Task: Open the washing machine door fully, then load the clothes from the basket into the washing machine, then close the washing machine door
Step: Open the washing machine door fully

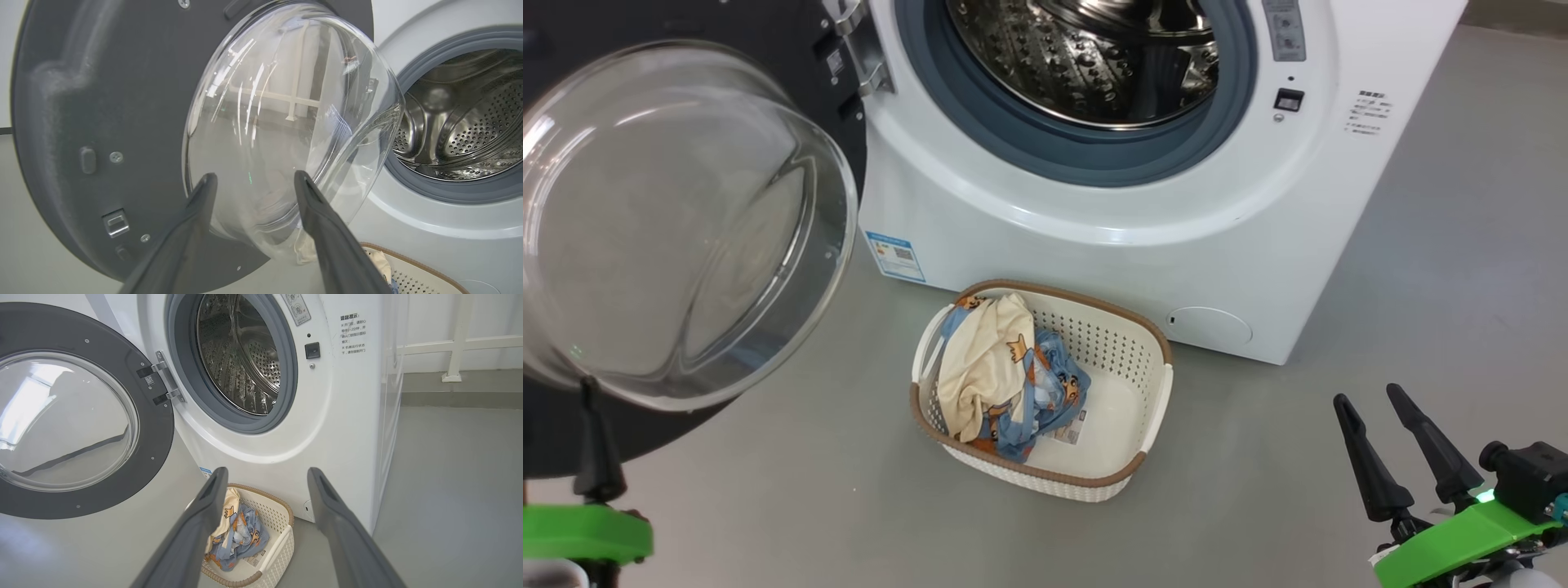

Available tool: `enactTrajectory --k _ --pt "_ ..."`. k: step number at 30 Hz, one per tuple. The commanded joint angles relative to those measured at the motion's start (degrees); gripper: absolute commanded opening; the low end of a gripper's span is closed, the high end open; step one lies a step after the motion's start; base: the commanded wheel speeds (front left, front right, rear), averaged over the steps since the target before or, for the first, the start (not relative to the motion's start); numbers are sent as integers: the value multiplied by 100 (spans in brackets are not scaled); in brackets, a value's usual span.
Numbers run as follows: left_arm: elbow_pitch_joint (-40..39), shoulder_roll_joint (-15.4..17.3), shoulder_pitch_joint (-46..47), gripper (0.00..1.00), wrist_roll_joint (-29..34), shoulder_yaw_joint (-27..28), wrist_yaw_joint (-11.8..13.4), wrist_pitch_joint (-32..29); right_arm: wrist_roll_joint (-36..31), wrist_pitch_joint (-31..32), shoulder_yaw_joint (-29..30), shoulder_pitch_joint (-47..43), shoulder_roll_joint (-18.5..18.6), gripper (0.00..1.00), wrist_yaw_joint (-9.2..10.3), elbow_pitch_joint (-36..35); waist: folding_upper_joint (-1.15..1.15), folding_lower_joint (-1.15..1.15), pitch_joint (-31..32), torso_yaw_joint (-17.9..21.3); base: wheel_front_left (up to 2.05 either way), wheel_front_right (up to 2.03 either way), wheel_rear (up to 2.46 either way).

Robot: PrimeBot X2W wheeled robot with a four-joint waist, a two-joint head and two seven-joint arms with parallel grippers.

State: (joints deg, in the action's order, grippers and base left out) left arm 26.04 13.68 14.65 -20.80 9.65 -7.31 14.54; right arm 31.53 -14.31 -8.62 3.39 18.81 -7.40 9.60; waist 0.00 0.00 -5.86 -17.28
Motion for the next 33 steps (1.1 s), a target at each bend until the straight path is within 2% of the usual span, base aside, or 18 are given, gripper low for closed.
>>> enactTrajectory --k 1,19,33 --pt "-343 171 -62 100 -152 58 -17 46 34 -69 -85 -45 130 100 -9 -167 0 0 46 76 0 0 0" --pt "-1617 210 -866 100 -616 -949 -17 46 11 -69 112 -149 101 100 -9 -278 0 0 128 889 0 0 0" --pt "-1946 184 -1122 100 -766 -1169 -17 46 7 -69 291 -282 91 100 -9 -361 0 0 181 1509 0 0 0"
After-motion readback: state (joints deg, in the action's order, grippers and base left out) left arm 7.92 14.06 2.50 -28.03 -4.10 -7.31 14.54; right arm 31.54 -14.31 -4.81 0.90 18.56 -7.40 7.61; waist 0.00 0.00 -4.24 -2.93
